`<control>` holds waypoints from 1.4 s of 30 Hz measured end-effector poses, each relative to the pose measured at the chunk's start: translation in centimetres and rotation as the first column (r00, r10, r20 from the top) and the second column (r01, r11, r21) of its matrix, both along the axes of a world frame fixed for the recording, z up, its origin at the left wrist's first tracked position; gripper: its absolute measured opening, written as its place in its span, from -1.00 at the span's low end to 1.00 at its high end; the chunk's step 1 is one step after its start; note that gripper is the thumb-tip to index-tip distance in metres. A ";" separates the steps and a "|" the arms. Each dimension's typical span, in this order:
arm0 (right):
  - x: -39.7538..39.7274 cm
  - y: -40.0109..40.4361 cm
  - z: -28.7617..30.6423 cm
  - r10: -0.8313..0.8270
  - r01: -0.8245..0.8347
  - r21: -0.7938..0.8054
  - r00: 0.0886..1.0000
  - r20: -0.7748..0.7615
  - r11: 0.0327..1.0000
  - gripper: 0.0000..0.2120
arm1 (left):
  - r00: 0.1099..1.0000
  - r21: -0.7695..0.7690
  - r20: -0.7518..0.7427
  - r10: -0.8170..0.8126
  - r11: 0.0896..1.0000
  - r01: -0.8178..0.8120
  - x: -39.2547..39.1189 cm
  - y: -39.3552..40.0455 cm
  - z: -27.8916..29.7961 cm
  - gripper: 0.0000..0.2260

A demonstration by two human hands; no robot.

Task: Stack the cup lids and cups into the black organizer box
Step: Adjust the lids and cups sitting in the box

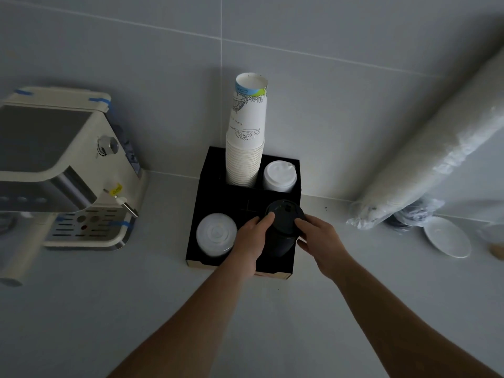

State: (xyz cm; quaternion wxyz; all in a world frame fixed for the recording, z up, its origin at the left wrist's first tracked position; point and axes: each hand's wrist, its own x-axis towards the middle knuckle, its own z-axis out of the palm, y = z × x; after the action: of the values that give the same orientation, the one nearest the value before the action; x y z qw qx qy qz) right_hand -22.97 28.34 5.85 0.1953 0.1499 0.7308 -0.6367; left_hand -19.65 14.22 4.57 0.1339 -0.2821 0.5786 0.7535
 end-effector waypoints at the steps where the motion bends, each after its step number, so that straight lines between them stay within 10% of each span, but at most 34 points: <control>1: 0.1 0.0 0.2 -0.003 0.003 0.007 1.000 -0.004 1.000 -0.81 | 1.000 0.009 -0.006 0.005 1.000 -0.005 0.1 0.0 0.2 -0.86; 14: 1.7 1.5 3.8 -0.075 0.076 0.008 0.991 -0.107 0.997 -0.61 | 0.995 0.144 -0.100 0.009 0.990 0.005 2.9 -2.8 0.7 -0.86; 21: 6.9 -2.0 6.1 0.225 -0.097 0.356 0.914 -0.337 0.929 -0.64 | 0.970 0.021 -0.153 0.190 0.982 -0.190 7.8 -7.6 -0.7 -0.82; 33: 7.5 -8.4 -0.6 0.533 -0.421 0.483 0.838 -0.116 0.768 -0.50 | 0.977 -0.124 -0.020 0.213 0.969 -0.214 9.7 -11.7 -4.1 -0.93; 37: 6.0 -10.3 -1.9 0.595 -0.452 0.576 0.800 -0.077 0.682 -0.41 | 0.986 -0.169 0.016 0.165 0.973 -0.160 8.6 -11.2 -4.3 -0.46; 42: 4.0 -12.1 -3.2 0.632 -0.434 0.656 0.770 -0.084 0.617 -0.34 | 0.988 -0.189 0.039 0.150 0.972 -0.140 6.4 -10.5 -4.8 -0.54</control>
State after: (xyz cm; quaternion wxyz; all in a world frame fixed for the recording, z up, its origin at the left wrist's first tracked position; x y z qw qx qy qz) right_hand -18.96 16.22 2.65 0.2033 -0.1242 0.9249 -0.2964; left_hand -13.28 3.72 -0.20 0.0669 -0.3546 0.6203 0.6964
